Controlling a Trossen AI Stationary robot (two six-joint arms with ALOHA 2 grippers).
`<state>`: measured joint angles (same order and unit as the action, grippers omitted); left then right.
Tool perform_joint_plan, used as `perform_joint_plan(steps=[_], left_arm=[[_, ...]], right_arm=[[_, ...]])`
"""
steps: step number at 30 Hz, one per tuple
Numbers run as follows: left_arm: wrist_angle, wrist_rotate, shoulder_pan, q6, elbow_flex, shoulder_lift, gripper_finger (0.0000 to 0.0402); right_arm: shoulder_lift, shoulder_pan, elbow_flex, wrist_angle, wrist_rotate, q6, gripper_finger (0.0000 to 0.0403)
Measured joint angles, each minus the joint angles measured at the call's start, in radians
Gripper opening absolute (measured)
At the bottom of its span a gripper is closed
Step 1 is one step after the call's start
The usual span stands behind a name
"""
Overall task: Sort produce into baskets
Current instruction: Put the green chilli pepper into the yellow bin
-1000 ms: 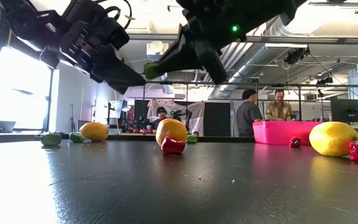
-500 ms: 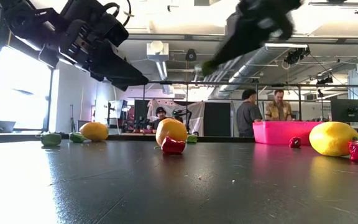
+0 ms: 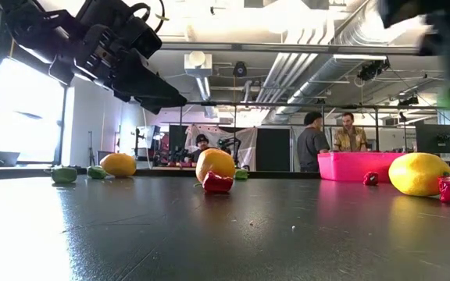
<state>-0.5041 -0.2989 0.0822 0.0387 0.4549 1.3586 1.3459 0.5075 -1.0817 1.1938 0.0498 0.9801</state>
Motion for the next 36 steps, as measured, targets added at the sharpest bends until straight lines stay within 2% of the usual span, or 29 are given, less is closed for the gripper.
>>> perform_joint_plan(steps=[5, 8, 12, 20, 27, 30, 36], left_arm=[[-0.001, 0.000, 0.000, 0.000, 0.000, 0.000, 0.0131], [-0.002, 0.000, 0.000, 0.000, 0.000, 0.000, 0.0131], [-0.002, -0.001, 0.000, 0.000, 0.000, 0.000, 0.0131], [0.000, -0.001, 0.000, 0.026, 0.000, 0.000, 0.0131], [-0.001, -0.001, 0.003, 0.026, 0.000, 0.000, 0.0131], [-0.001, -0.001, 0.003, 0.026, 0.000, 0.000, 0.0131], [-0.009, -0.001, 0.003, 0.026, 0.000, 0.000, 0.0131]], right_arm=[[-0.013, 0.075, 0.000, 0.178, -0.092, 0.222, 0.0030], [-0.013, 0.107, 0.000, 0.213, -0.103, 0.293, 0.0030], [-0.013, 0.137, 0.000, 0.197, -0.106, 0.360, 0.0030], [-0.011, 0.209, 0.000, 0.132, -0.178, 0.527, 0.0030], [-0.001, 0.288, 0.006, 0.107, -0.178, 0.645, 0.0027], [-0.001, 0.311, 0.060, 0.052, -0.183, 0.647, 0.0020], [0.000, 0.318, 0.189, -0.053, -0.286, 0.611, 0.0015]])
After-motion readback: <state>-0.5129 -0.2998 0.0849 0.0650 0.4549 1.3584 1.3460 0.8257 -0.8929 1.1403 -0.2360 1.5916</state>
